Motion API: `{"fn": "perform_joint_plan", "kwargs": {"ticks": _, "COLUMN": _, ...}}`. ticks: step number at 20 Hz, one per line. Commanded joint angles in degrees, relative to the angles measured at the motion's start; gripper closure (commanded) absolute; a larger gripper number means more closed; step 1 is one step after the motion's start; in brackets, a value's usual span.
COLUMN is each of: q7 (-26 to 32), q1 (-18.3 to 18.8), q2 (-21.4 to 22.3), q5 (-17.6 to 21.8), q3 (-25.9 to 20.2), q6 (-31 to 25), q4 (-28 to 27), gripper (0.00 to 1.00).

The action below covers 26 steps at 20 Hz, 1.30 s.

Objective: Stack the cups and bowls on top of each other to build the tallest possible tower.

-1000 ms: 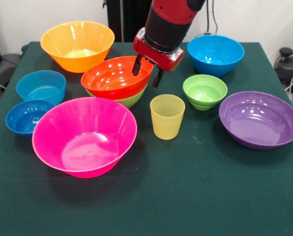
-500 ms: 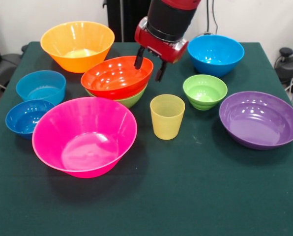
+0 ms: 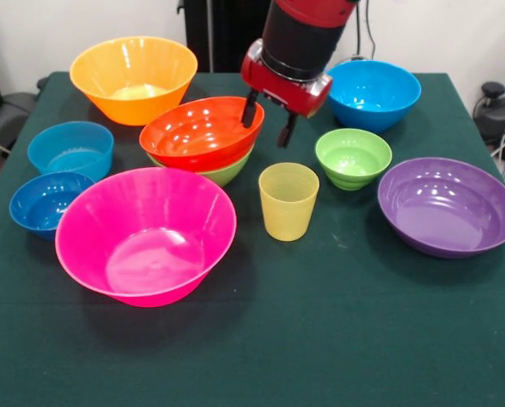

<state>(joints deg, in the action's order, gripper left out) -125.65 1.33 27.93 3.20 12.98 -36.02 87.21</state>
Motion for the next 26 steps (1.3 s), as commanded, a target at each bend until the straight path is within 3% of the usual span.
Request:
{"fn": "perform_joint_plan", "kwargs": {"ticks": 1, "q7": 3.2, "q1": 1.6, "q2": -4.1, "q5": 3.8, "q3": -9.6, "q6": 6.9, "q4": 3.0, "gripper": 0.0}}
{"fn": "perform_joint_plan", "kwargs": {"ticks": 11, "q7": 2.4, "q1": 0.2, "q2": -5.6, "q5": 6.1, "q3": -7.6, "q6": 9.0, "q4": 1.6, "gripper": 0.0}}
{"fn": "perform_joint_plan", "kwargs": {"ticks": 26, "q7": 3.3, "q1": -0.6, "q2": -4.6, "q5": 8.3, "q3": -6.2, "q6": 1.6, "q4": -1.5, "gripper": 0.0}}
